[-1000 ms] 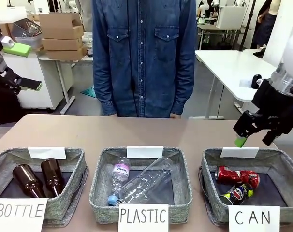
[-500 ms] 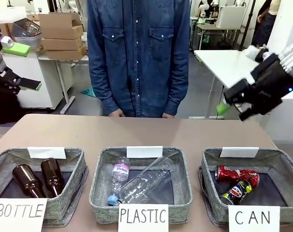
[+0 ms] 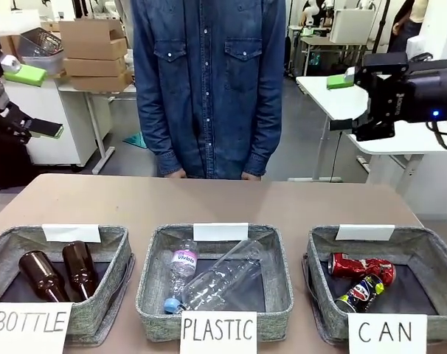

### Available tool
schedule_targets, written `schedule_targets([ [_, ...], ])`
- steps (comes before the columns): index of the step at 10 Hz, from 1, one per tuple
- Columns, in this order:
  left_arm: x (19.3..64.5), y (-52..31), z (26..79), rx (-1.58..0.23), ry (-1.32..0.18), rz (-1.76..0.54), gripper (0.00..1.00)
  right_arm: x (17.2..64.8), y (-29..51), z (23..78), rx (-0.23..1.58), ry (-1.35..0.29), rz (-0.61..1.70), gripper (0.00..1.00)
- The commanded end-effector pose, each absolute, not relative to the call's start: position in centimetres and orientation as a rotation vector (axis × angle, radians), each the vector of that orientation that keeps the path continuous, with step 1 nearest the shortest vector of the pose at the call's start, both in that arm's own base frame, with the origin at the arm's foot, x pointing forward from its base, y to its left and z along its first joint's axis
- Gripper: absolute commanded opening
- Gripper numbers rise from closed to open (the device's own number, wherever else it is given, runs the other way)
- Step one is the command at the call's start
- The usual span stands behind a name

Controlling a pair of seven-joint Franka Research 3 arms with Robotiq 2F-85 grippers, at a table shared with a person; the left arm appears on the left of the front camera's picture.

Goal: Sort the can waste into the basket.
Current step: Pick up the can waste from the table and place it in the right Fabric basket.

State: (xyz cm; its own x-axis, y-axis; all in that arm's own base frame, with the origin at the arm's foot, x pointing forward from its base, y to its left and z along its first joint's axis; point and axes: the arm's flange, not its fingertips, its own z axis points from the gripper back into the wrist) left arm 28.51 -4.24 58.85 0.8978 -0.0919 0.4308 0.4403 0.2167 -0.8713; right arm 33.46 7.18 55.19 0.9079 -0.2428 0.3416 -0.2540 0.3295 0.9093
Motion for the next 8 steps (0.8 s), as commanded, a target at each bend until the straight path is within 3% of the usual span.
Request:
schedule_targets([
  [1,28.54,-4.33,58.89,-1.329,-0.331,-0.395,1.00,32.98,7.59,55.39,1.086,-0.438,0.033,1.00],
  [8,28.54,-4.33,58.89,-1.329,-0.331,-0.395,1.00,32.98,7.59,55.39,1.086,-0.438,0.033,1.00],
])
